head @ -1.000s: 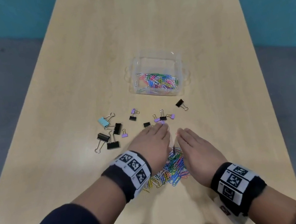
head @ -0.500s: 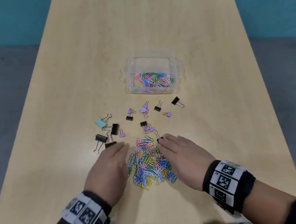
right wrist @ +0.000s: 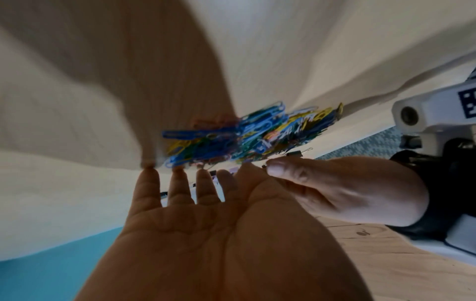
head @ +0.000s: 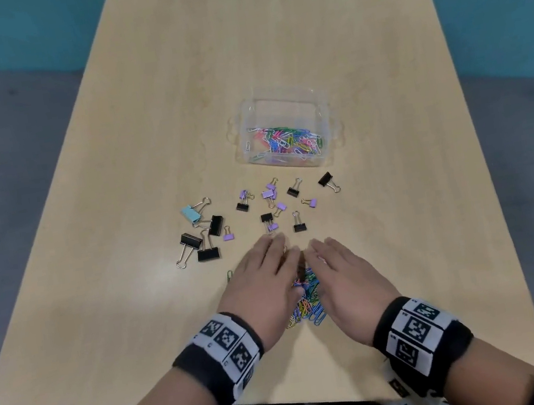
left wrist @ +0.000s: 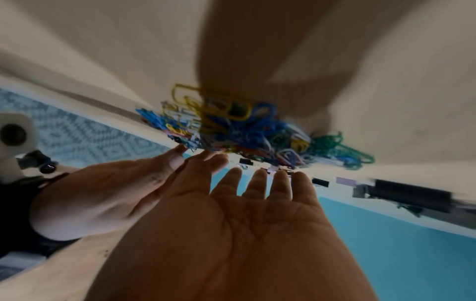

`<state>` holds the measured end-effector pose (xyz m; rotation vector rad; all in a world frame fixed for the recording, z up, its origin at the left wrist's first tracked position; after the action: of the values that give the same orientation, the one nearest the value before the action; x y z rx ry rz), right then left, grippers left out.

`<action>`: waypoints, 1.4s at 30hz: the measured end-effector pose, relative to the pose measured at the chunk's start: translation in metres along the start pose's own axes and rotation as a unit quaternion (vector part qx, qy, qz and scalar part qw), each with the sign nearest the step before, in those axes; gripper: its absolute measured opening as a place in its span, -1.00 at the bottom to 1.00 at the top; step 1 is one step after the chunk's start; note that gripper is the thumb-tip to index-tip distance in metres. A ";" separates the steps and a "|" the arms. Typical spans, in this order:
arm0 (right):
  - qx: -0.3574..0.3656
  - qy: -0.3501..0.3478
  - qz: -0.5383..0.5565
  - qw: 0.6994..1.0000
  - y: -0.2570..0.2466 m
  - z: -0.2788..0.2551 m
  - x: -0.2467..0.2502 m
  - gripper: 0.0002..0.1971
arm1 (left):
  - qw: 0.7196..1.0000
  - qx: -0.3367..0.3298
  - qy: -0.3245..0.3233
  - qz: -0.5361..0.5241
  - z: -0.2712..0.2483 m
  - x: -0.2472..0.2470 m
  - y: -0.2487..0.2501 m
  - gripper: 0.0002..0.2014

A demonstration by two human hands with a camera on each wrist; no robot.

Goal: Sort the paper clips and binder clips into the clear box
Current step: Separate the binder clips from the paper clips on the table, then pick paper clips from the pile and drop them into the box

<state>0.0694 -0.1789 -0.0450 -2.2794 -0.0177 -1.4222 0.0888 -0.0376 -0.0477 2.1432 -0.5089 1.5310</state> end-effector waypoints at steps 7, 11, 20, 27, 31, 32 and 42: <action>-0.027 0.037 0.053 0.998 0.002 -0.027 0.001 -0.42 | 0.993 0.068 0.075 -0.067 -0.050 0.006 -0.019 -0.48; -0.115 0.056 0.056 0.990 0.012 -0.041 -0.001 -0.27 | 0.977 0.181 0.047 -0.105 -0.082 -0.004 -0.038 -0.20; -0.060 0.055 -0.004 0.997 -0.023 0.000 -0.006 -0.29 | 0.991 0.113 0.027 -0.072 -0.025 -0.002 -0.004 -0.23; -0.012 0.052 -0.026 0.998 -0.019 -0.001 -0.005 -0.48 | 0.993 0.071 0.065 -0.067 -0.020 0.006 -0.005 -0.56; 0.003 0.058 -0.033 0.998 -0.019 -0.006 0.002 -0.51 | 0.994 0.070 0.060 -0.060 -0.023 0.005 -0.009 -0.62; 0.006 0.058 -0.036 0.998 -0.019 -0.007 0.004 -0.52 | 0.994 0.070 0.056 -0.057 -0.023 0.006 -0.009 -0.64; 0.024 0.040 -0.029 0.999 -0.019 -0.009 0.024 -0.52 | 0.995 0.061 0.002 -0.072 -0.024 0.011 -0.013 -0.69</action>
<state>0.0684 -0.1701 -0.0142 -2.1987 -0.0926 -1.5248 0.0805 -0.0140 -0.0326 2.2148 -0.2575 1.5205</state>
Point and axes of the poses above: each hand's wrist, its own z-axis towards the middle knuckle, its own x-axis out of the back of the hand, y = z × x, the point moved 5 cm from there along z, towards the middle knuckle, and after that the axes turned 7 degrees about z, right-handed, at the moved point
